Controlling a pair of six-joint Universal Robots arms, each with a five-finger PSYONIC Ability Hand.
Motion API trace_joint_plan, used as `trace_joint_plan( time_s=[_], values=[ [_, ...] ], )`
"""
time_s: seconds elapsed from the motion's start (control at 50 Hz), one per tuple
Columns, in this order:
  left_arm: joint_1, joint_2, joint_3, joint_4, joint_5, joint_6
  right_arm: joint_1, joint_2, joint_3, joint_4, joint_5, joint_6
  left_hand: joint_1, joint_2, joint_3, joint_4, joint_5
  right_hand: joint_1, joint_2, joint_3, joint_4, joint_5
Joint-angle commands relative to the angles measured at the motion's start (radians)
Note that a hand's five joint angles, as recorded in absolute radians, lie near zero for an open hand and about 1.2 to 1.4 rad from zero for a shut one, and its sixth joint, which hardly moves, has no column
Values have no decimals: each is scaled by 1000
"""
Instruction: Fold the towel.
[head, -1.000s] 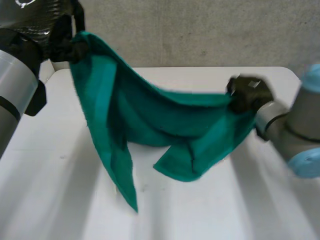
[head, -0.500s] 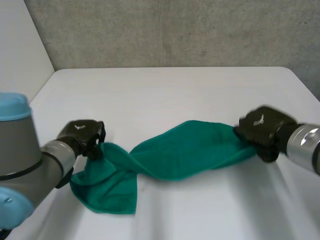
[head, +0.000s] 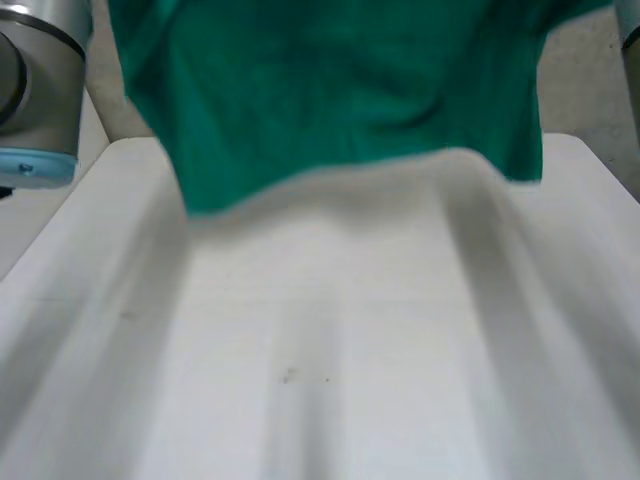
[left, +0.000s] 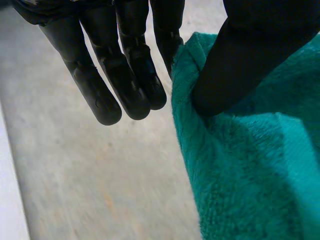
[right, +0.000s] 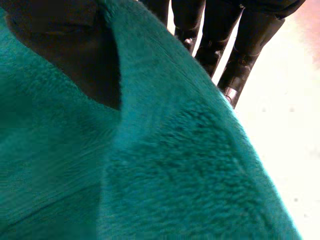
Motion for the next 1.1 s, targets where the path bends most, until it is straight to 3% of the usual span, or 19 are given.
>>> trace_joint_plan(
  time_s=[0.02, 0.2, 0.28, 0.48, 0.58, 0.74, 0.88, 0.94, 0.96, 1.04, 1.06, 1.1],
  values=[
    [15, 53, -192, 6, 4, -2, -1, -72, 222, 74, -31, 6, 251, 198, 203, 201, 284, 409, 219, 215, 208, 232],
    [66, 54, -564, -24, 43, -1, -3, -51, 449, 223, -83, 7, 251, 198, 203, 201, 284, 409, 219, 215, 208, 232],
    [80, 8, -708, -15, 76, -1, -4, 46, 566, 228, -126, 7, 251, 198, 203, 201, 284, 409, 219, 215, 208, 232],
    [112, -72, -784, -30, 80, 7, -6, 163, 631, 232, -142, 23, 251, 198, 203, 201, 284, 409, 219, 215, 208, 232],
    [129, -56, -798, -40, 81, 5, -70, 150, 658, 234, -142, 111, 251, 198, 203, 201, 284, -169, -360, -363, -371, -347],
    [135, -19, -809, -72, 81, 5, -159, 117, 704, 240, -140, 371, 251, 198, 203, 201, 284, -241, -432, -435, -443, -419],
    [143, -19, -832, -73, 81, 5, -194, 51, 773, 243, -149, 334, 251, 198, 203, 201, 284, -177, -368, -371, -379, -354],
    [137, -19, -842, -73, 83, 5, -198, 40, 799, 241, -159, 304, 251, 198, 203, 201, 284, 110, -81, -84, -92, -68],
    [135, -19, -845, -73, 83, 5, -198, 38, 816, 235, -178, 278, 251, 198, 203, 201, 284, 406, 216, 212, 205, 229],
    [126, -19, -856, -76, 83, 2, -196, 38, 851, 231, -246, 189, 251, 198, 203, 201, 284, 409, 219, 215, 208, 232],
    [120, -19, -864, -81, 83, 1, -196, 38, 856, 232, -252, 173, 217, 163, 169, 166, 249, 409, 219, 215, 208, 232],
    [110, -19, -870, -93, 83, 1, -196, 37, 859, 232, -263, 152, -192, -246, -240, -243, -160, 409, 219, 215, 208, 232]
  ],
)
